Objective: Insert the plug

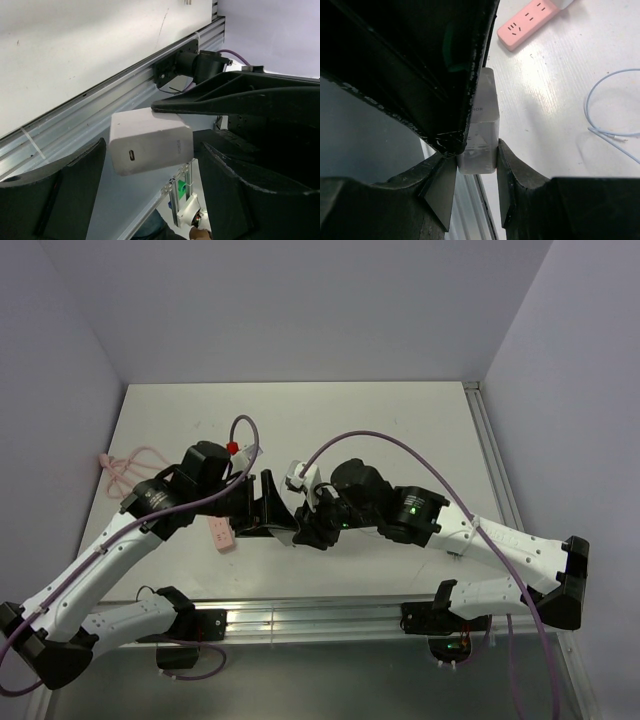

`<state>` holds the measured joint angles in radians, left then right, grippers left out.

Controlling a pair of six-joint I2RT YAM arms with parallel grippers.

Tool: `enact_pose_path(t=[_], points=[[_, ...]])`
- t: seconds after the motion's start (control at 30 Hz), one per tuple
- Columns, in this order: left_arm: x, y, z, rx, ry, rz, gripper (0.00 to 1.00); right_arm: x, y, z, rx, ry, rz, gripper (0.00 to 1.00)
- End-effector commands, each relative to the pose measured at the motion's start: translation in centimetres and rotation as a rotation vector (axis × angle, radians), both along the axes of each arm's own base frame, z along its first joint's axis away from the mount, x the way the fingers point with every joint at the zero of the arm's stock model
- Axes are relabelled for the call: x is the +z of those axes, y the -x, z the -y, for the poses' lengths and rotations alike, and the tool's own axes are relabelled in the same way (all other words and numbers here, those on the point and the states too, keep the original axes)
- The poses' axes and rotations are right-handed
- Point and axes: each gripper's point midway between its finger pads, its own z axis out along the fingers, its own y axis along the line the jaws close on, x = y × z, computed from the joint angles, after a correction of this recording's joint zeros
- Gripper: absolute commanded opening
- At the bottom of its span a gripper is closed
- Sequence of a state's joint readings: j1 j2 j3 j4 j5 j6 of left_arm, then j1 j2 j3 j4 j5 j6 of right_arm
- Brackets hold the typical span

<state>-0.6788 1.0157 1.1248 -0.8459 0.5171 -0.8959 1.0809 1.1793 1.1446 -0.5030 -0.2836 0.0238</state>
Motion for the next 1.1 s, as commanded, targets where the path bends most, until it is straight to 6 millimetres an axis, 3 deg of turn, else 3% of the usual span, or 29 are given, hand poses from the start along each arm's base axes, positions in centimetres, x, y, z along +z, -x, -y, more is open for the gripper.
enact_pose_path(t=[0.0,0.6,0.93,1.07], points=[[-1.1,0.9,-0.3,-0.026,-0.032,-0.044,0.79,4.3,-0.7,-1.0,-0.005,-0.104,0.081,0.0],[-3.0,0.8,-0.3,-0.043,-0.094,-0.094,0.72,4.4,-0.1,-1.9,0.032,-0.075,0.1,0.0],[-3.1,1.3,-0.4,-0.062,-0.097,-0.119,0.59,4.4,0.1,-2.6,0.047,-0.068,0.096,0.0],[-3.0,1.6,-0.1,-0.073,-0.077,-0.14,0.47,4.6,-0.1,-2.9,0.039,-0.067,0.105,0.0]])
